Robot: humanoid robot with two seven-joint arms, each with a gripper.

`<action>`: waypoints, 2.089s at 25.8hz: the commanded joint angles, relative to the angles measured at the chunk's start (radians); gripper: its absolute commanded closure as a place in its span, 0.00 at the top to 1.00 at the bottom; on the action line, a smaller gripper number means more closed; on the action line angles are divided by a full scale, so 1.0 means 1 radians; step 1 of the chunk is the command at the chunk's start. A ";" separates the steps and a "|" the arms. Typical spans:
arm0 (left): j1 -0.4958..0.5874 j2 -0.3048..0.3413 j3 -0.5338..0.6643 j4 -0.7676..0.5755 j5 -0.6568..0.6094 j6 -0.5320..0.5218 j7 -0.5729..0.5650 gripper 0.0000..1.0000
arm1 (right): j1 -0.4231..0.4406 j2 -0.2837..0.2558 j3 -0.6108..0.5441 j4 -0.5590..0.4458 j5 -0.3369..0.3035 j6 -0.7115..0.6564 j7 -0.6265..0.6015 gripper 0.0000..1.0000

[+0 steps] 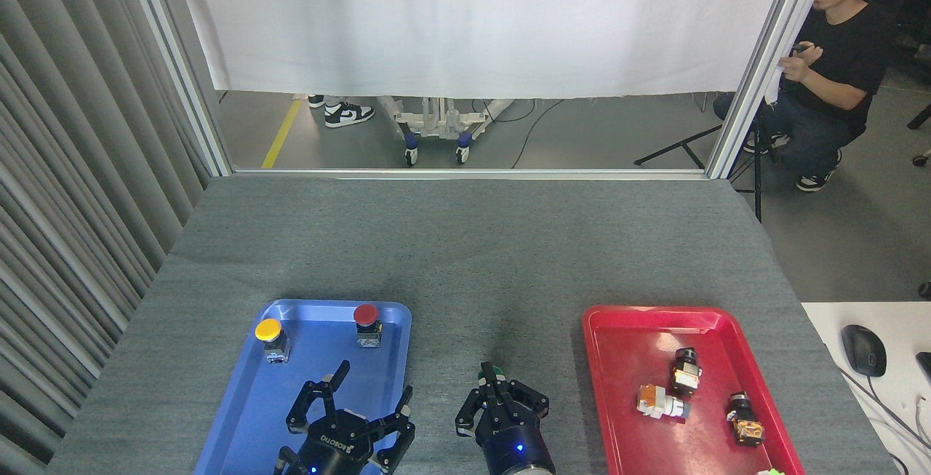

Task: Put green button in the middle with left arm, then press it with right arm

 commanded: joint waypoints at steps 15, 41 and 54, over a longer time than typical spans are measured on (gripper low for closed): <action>0.040 -0.008 0.064 -0.043 0.000 0.010 0.001 1.00 | 0.000 -0.001 -0.005 -0.110 0.000 0.024 0.040 0.16; 0.023 -0.026 0.060 -0.034 0.014 0.010 0.001 1.00 | 0.255 -0.250 -0.373 -0.423 -0.080 -0.033 -0.024 1.00; -0.029 -0.097 -0.044 0.052 0.000 0.008 -0.004 1.00 | 0.270 -0.263 -0.374 -0.448 -0.080 -0.033 -0.026 1.00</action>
